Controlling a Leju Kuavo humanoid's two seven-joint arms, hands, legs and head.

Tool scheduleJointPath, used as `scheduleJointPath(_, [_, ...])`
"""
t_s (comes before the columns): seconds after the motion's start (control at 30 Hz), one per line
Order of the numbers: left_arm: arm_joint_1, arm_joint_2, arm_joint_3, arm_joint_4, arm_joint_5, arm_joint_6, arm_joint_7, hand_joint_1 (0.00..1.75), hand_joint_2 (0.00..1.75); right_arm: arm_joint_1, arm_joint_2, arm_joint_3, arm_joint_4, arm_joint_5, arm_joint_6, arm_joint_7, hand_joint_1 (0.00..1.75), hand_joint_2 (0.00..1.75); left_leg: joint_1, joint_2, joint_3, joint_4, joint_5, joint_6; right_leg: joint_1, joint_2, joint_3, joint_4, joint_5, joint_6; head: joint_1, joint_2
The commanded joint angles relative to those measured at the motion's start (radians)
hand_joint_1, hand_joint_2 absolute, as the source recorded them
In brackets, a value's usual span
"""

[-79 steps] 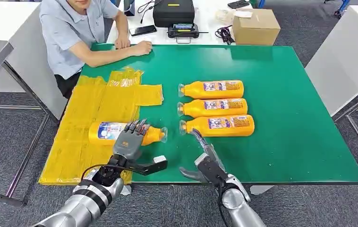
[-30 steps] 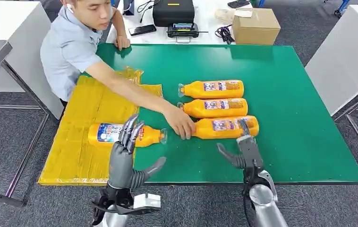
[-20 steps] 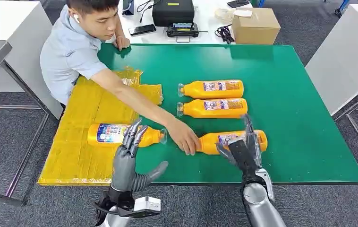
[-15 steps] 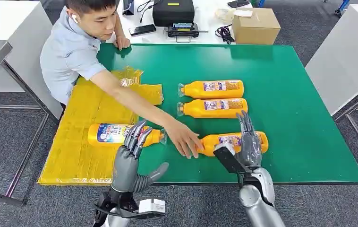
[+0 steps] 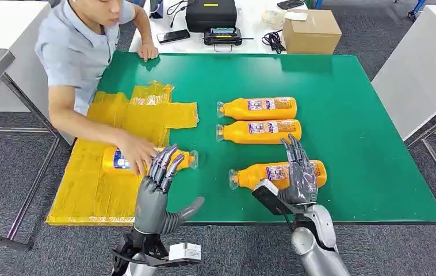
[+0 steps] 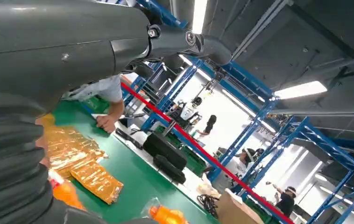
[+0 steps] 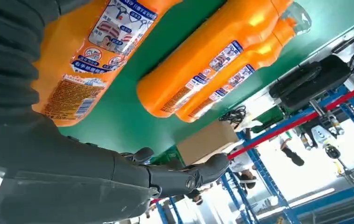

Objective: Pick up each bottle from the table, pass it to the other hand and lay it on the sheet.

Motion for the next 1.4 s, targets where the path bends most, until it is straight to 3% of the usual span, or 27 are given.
scheduleJointPath(0.03, [0.006,-0.028,-0.015,0.032,0.01,-0.004,0.015,0.0,1.75,-0.034,-0.069,0.096,0.021,0.151,0.03,0.064,0.0,1.75,0.001,0.001,0.004,0.0,-0.002,-0.002,0.001,0.0,0.005,0.0,-0.002,-0.002,0.0,0.0])
scheduleJointPath(0.17, [0.002,-0.028,-0.017,0.043,0.02,-0.004,0.018,0.0,1.75,-0.069,-0.116,0.118,0.062,0.164,0.14,0.114,0.0,1.75,0.0,0.001,0.002,0.0,-0.001,-0.001,0.0,0.0,0.003,0.0,-0.001,-0.001,0.0,0.0])
scheduleJointPath(0.33, [-0.012,-0.02,-0.053,0.088,0.061,-0.004,0.031,0.0,1.75,-0.128,-0.194,0.14,0.147,0.284,0.173,0.191,0.0,1.75,0.0,0.0,0.003,0.0,-0.001,-0.001,0.0,0.0,0.004,-0.001,-0.001,-0.001,0.0,0.0])
scheduleJointPath(1.0, [-0.007,0.016,-0.075,0.079,0.079,-0.004,0.056,0.0,1.75,-0.248,-0.244,0.249,0.241,0.384,0.265,0.248,0.0,1.75,0.0,0.003,0.003,-0.001,-0.001,-0.001,0.0,0.002,0.003,-0.001,0.0,-0.002,0.0,0.0])
scheduleJointPath(1.17, [-0.008,0.028,-0.091,0.081,0.093,-0.004,0.064,0.0,1.75,-0.252,-0.264,0.255,0.265,0.35,0.317,0.243,0.0,1.75,0.0,0.002,0.006,-0.001,-0.002,-0.002,0.001,0.001,0.006,-0.001,-0.001,-0.003,0.0,0.0])
scheduleJointPath(1.4, [-0.003,0.044,-0.129,0.079,0.106,-0.004,0.081,0.0,1.75,-0.222,-0.284,0.263,0.186,0.337,0.288,0.243,0.0,1.75,0.0,0.002,0.007,0.0,-0.003,-0.002,0.001,0.002,0.006,0.0,-0.002,-0.003,0.0,0.0])
